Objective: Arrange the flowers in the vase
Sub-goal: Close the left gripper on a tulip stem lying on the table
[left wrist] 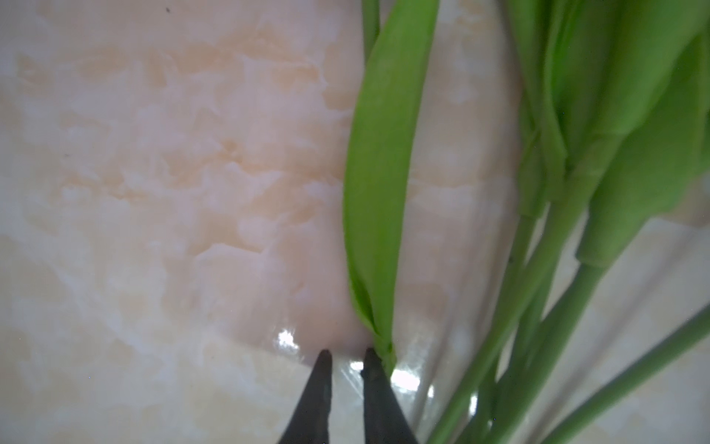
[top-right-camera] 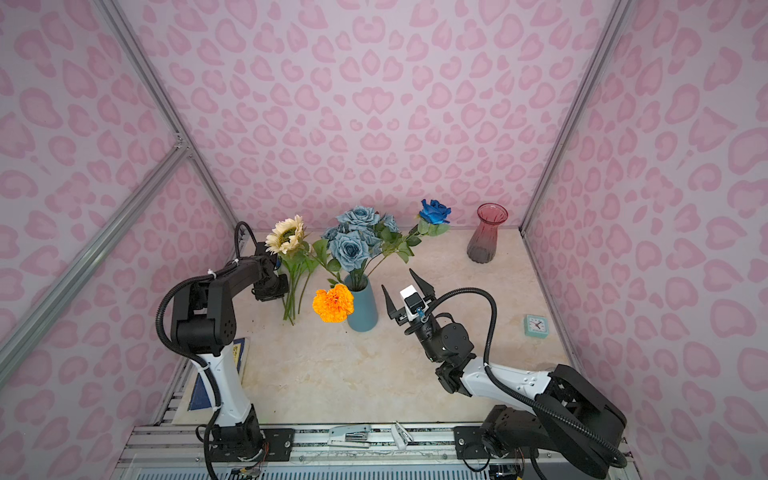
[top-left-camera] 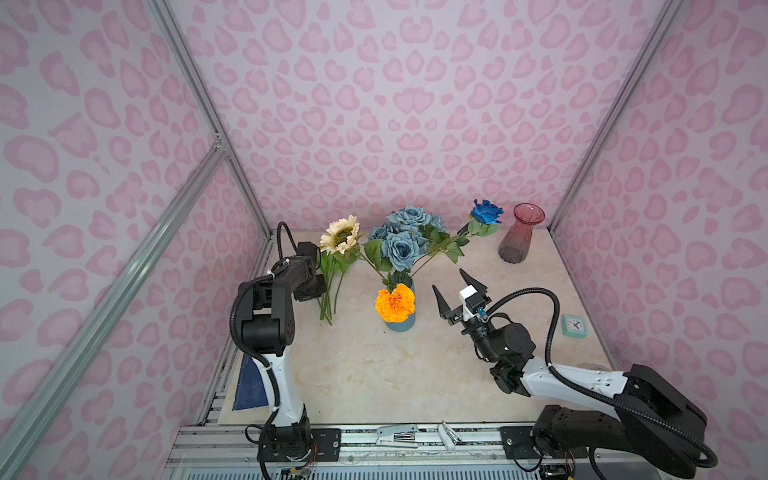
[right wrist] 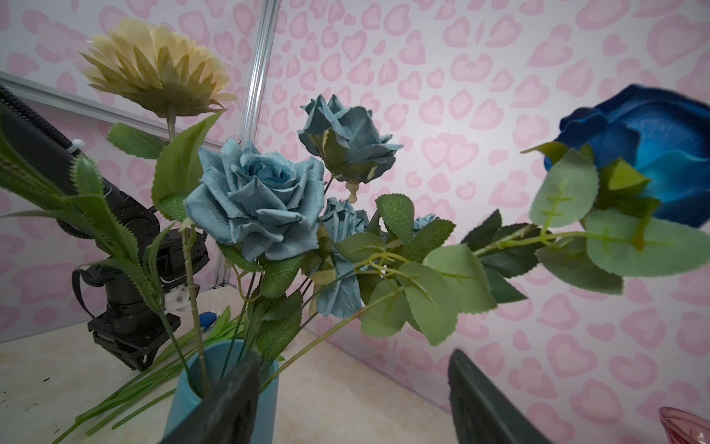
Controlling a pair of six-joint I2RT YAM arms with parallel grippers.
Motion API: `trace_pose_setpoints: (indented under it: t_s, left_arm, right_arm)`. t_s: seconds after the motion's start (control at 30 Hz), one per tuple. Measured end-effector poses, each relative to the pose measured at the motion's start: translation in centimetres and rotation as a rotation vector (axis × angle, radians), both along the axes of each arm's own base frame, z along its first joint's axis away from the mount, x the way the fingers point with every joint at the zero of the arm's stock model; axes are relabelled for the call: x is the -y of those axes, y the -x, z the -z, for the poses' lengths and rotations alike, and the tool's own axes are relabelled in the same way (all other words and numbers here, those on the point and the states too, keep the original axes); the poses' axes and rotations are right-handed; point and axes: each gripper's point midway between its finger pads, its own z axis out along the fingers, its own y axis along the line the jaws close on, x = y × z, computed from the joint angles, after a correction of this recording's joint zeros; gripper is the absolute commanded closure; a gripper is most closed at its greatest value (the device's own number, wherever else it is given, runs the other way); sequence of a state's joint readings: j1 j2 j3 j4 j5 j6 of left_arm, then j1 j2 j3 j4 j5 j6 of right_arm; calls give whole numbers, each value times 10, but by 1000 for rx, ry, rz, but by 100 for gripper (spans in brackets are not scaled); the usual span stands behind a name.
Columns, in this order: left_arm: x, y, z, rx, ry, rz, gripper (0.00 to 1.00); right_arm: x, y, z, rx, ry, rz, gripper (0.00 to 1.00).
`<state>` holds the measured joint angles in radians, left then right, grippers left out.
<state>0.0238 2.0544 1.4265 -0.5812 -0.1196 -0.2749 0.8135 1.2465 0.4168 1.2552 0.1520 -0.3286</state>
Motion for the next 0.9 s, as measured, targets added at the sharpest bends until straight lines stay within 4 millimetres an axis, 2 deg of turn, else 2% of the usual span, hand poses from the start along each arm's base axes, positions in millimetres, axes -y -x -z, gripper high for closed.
trace_pose_setpoints:
  t_s: [0.3,0.5,0.53,0.6,0.67,0.9]
  left_arm:
    - [-7,4,-8,1,-39,6,97]
    - [-20,6,-54,94,-68,-29,97]
    - [-21,6,-59,106,-67,-34,94]
    - [-22,6,-64,118,-58,-43,77]
    - [-15,6,-61,118,-18,-44,70]
    - [-1,6,-28,51,47,-26,69]
  right_arm:
    - [0,0,-1,1,0,-2,24]
    - [0,0,-1,1,0,0,24]
    - [0,0,0,1,1,0,24]
    - [0,0,0,0,2,0,24]
    - [0,-1,1,-1,4,0,24]
    - [-1,-1,2,-5,7,-1,23]
